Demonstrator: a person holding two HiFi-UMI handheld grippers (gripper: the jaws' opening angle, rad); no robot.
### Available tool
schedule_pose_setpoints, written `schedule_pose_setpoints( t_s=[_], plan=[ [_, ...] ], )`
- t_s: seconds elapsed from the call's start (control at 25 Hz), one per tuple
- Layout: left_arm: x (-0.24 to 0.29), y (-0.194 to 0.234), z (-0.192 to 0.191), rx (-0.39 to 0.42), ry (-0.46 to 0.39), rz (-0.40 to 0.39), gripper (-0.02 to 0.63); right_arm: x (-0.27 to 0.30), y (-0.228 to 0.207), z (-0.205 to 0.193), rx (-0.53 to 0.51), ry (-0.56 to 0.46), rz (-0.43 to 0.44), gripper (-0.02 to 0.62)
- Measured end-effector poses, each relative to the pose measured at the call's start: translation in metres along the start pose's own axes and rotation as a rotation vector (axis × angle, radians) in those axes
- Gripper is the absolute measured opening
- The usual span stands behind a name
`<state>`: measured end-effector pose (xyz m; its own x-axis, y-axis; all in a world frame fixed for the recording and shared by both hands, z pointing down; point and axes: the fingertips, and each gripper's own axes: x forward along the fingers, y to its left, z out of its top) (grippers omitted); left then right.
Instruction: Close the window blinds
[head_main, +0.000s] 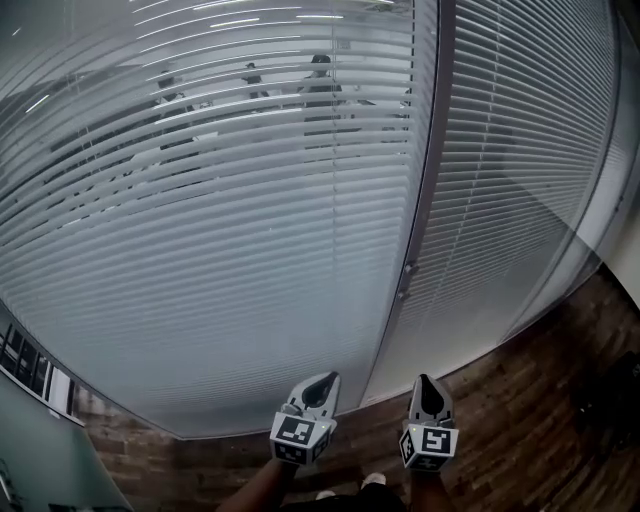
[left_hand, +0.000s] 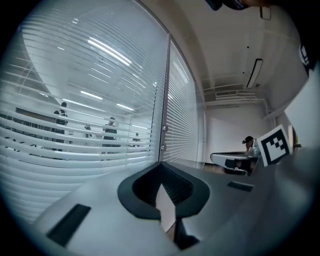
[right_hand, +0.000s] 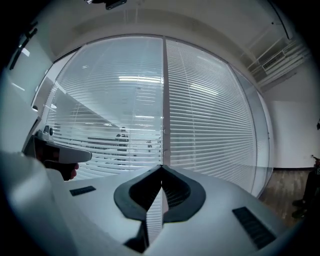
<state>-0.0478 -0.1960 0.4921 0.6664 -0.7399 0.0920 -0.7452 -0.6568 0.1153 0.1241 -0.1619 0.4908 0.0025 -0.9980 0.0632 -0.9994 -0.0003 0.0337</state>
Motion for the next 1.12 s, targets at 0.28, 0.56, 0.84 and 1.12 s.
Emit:
schedule_pose_setpoints(
  t_s=[0.28,0.56,0.84,1.12],
  plan=[
    [0.017,-0.002,0.003,0.025,-0.008,0.019,0.000,0.023,-0.010,0.004,-0.003,-0.026,0.028,0.003],
    [0.045,0.006,0.009,0.029,-0.020,0.067,0.000,0.058,-0.013,0.017,-0.006,-0.051,0.095,0.003],
    [0.078,0.015,0.019,-0.006,-0.020,0.111,0.000,0.092,-0.015,0.032,-0.034,-0.050,0.183,0.003],
    [0.101,0.018,0.022,0.027,-0.011,0.166,0.000,0.118,-0.020,0.033,-0.062,-0.046,0.249,0.003]
  ],
)
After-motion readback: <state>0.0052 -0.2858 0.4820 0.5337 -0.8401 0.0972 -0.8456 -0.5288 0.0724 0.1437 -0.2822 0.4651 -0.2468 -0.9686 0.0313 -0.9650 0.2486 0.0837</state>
